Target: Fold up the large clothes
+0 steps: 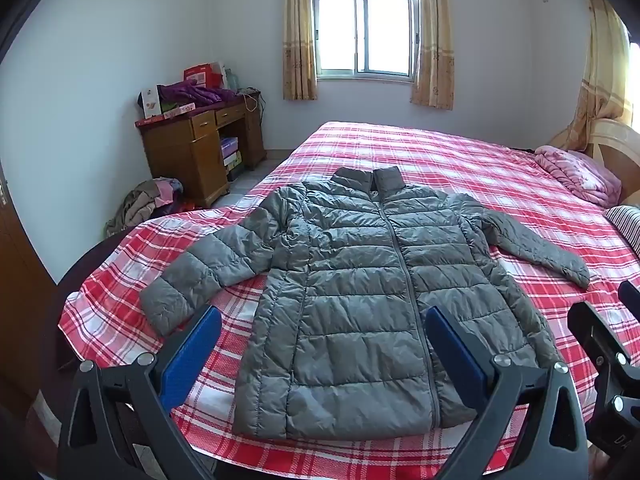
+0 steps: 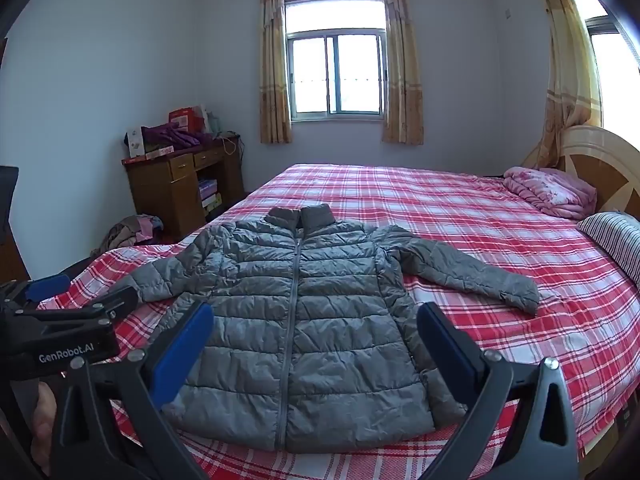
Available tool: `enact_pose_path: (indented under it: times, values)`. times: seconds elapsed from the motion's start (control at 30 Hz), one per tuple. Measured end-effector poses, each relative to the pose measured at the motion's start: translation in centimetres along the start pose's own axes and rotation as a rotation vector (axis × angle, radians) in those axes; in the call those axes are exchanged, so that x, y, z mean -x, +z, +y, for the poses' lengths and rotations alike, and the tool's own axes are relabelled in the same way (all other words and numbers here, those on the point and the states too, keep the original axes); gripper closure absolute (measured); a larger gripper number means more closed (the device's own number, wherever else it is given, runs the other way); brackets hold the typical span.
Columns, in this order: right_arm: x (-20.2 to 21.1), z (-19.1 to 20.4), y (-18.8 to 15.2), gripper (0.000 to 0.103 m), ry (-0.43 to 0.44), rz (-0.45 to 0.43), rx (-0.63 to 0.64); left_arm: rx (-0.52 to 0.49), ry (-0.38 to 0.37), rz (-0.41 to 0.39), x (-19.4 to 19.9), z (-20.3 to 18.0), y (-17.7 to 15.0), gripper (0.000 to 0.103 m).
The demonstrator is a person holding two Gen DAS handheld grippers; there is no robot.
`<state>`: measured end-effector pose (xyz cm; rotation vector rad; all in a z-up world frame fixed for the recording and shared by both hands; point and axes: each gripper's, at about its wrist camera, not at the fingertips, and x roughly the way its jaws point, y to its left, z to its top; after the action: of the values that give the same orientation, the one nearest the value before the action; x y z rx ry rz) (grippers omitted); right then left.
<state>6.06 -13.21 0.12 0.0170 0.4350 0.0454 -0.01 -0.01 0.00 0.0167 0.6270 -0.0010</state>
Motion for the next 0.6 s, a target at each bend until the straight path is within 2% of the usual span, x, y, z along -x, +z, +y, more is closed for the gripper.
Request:
enact_pose_path:
  times: [0.6]
  values:
    - [-0.45, 0.41, 0.14, 0.000, 0.002, 0.016, -0.002, 0.001, -0.002, -0.003, -0.15, -0.38, 0.05, 0.001]
